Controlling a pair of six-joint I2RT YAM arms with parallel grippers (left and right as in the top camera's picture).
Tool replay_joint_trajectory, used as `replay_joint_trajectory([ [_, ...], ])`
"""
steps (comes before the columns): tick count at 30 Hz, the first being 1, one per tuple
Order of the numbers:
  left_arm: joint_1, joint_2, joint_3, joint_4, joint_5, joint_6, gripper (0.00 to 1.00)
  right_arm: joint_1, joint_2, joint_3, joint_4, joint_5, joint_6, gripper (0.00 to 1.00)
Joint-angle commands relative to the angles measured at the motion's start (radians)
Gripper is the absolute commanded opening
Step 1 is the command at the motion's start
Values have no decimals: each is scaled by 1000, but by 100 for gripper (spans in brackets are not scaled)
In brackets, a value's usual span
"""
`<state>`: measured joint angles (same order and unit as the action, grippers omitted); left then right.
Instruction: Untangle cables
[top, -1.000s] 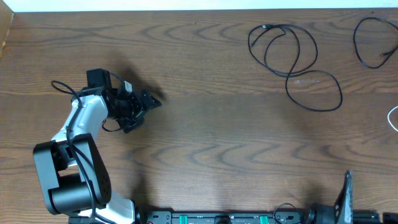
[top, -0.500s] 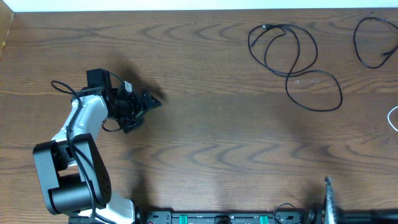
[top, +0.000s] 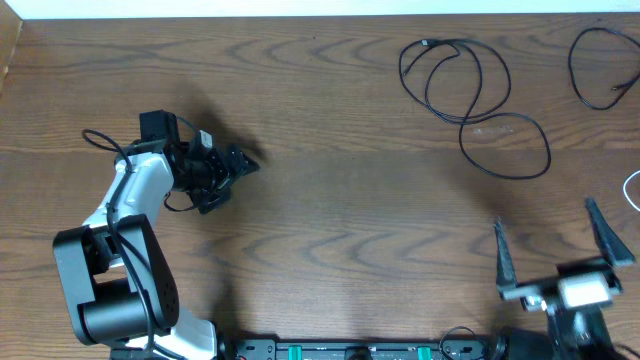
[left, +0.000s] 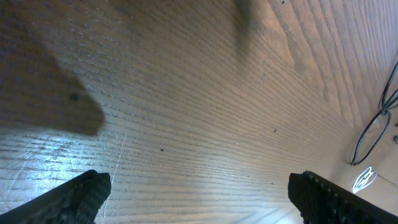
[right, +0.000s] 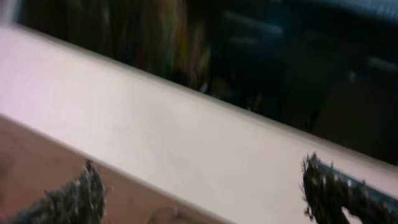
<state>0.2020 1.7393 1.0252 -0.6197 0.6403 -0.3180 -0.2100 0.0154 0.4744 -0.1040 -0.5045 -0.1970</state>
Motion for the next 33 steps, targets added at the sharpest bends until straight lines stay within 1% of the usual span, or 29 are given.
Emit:
replay_joint_trajectory([
  [1, 5, 4, 5, 0, -10, -2, 98, 4, -9, -107, 77, -4, -6, 99],
  [8, 5, 4, 5, 0, -10, -2, 98, 4, -10, -312, 267, -46, -6, 99],
  [15, 5, 4, 5, 0, -10, -2, 98, 4, -10, -424, 381, -48, -6, 99],
  [19, 5, 4, 5, 0, -10, -2, 98, 4, -10, -469, 387, -48, -6, 99],
  [26, 5, 4, 5, 0, -10, -2, 98, 4, -11, -469, 344, -48, -7, 99],
  [30, 5, 4, 5, 0, -10, -2, 98, 4, -11, -469, 226, -44, -48, 99],
  [33, 5, 4, 5, 0, -10, -2, 98, 4, -11, -469, 187, -44, -74, 99],
])
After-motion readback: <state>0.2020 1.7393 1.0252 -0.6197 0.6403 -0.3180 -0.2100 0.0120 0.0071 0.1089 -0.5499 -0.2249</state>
